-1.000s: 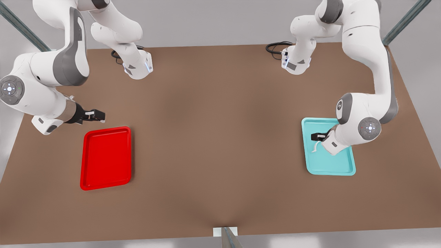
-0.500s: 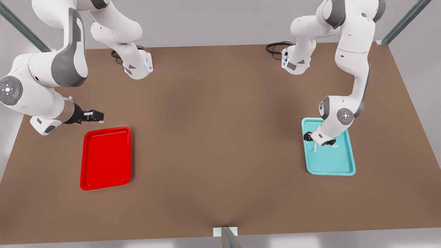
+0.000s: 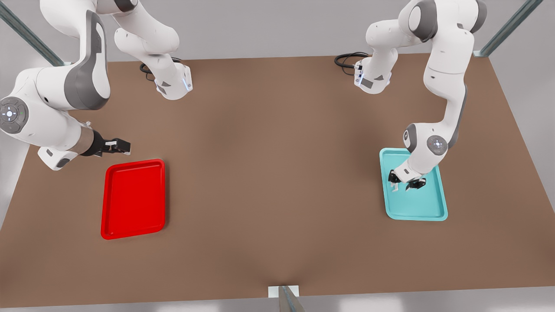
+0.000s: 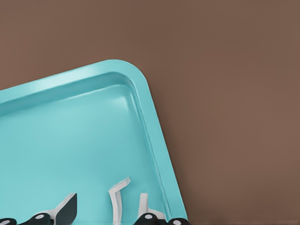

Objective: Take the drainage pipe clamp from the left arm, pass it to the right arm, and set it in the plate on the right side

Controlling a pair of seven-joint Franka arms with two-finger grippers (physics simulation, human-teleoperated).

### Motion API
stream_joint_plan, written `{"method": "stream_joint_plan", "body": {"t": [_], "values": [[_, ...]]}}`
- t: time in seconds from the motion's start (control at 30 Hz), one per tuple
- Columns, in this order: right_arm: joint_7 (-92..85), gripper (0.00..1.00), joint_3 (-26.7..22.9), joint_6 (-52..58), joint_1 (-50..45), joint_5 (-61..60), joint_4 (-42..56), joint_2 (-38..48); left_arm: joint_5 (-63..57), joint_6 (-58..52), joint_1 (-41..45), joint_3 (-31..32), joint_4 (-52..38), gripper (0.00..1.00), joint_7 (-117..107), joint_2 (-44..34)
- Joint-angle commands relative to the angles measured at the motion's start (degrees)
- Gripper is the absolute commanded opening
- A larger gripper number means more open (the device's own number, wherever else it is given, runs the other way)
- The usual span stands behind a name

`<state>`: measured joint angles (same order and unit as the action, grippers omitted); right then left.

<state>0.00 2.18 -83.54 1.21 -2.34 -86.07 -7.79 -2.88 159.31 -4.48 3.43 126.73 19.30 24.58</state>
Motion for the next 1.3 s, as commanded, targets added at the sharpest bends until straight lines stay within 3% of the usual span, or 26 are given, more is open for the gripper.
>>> {"method": "stream_joint_plan", "body": {"t": [0.0, 0.13, 0.4, 0.53, 0.87, 1.07, 1.27], "values": [[-0.1, 1.00, 0.0, 0.2, 0.2, 0.0, 0.0, 0.1, 0.0, 0.6, 0.0, -0.1, 0.5, 0.73, 6.1, 0.1], [-0.1, 1.00, 0.0, 0.2, 0.2, 0.0, 0.0, 0.1, 0.0, 0.3, 0.0, -0.6, 1.0, 0.63, 5.7, 0.7], [-0.1, 1.00, 0.0, 0.2, 0.2, 0.0, 0.0, 0.1, 0.0, 0.3, 0.0, -0.9, 0.9, 0.55, 5.5, 1.8], [-0.1, 1.00, 0.0, 0.2, 0.2, 0.0, 0.0, 0.1, 0.0, 0.3, 0.0, -0.9, 0.9, 0.44, 5.4, 2.1], [-0.1, 1.00, 0.0, 0.2, 0.4, 0.0, -0.1, 0.1, 0.4, 0.5, 0.1, -0.9, 0.5, 0.41, 4.9, 2.7], [-0.1, 1.00, 0.0, 0.2, 0.4, -0.1, -0.1, 0.1, 0.4, 0.4, 0.3, -0.8, 0.5, 0.21, 4.2, 2.7], [-0.1, 1.00, 0.0, 0.2, 0.4, -0.1, -0.1, 0.1, 0.4, -0.2, 0.4, -0.8, -0.4, 0.21, 0.1, 0.9]]}}
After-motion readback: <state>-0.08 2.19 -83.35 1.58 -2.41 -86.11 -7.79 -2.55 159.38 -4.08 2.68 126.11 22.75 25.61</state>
